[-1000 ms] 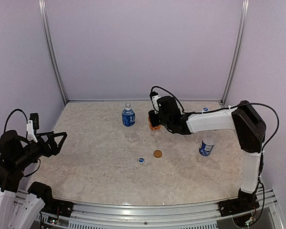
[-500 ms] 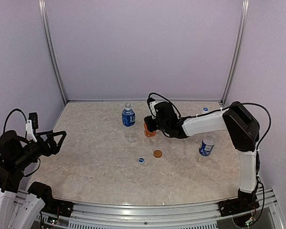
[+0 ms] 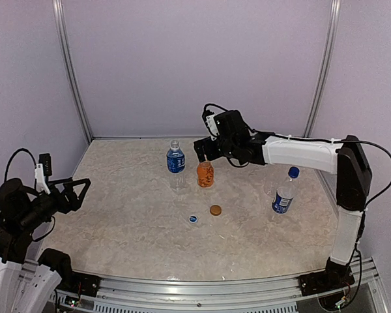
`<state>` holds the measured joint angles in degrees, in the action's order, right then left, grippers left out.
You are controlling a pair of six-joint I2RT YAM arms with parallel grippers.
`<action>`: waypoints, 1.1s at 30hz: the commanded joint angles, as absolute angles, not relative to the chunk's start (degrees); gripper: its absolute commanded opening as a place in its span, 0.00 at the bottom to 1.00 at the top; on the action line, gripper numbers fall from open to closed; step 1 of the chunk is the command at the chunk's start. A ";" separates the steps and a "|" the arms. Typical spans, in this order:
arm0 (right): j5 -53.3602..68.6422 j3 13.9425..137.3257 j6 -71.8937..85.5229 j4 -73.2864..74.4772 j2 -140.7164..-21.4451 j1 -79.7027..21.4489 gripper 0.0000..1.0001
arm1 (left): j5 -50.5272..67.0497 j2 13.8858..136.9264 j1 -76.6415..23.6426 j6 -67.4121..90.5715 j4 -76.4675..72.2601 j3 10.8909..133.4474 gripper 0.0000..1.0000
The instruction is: Unscrew the bottle caps
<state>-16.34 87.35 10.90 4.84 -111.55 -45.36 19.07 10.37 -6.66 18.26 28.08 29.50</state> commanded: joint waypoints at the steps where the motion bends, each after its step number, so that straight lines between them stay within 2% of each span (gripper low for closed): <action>1: -23.20 95.79 11.10 26.62 -102.28 -45.41 0.99 | 19.63 9.35 -6.06 18.80 27.05 28.74 0.99; 5: -32.83 99.50 16.30 45.77 -98.59 -43.53 0.99 | 19.77 8.92 -6.06 18.82 26.84 28.59 0.99; 8: -35.15 98.03 20.54 54.83 -95.99 -39.90 0.99 | 20.08 8.79 -6.06 18.81 26.73 28.59 0.99; 11: -32.83 93.29 21.43 56.43 -93.14 -35.40 0.99 | 20.42 8.70 -6.06 18.74 26.73 28.58 0.99; 17: -27.41 85.86 20.17 50.20 -88.50 -30.51 0.97 | 20.88 8.53 -6.06 18.72 26.60 28.55 0.99; 22: -21.14 80.36 19.23 44.78 -86.81 -26.89 0.81 | 21.03 8.44 -6.06 18.72 26.54 28.48 0.99; 27: -21.20 78.60 19.07 42.98 -86.89 -25.97 0.75 | 21.01 8.78 -6.06 18.70 26.67 28.55 0.99; 33: -18.78 78.84 17.22 40.15 -88.69 -24.74 0.58 | 21.29 8.97 -5.98 18.72 26.47 28.46 0.99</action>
<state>-20.58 78.46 18.41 42.74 -88.18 -25.91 20.60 9.19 -6.50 18.26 27.51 29.39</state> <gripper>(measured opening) 0.626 0.989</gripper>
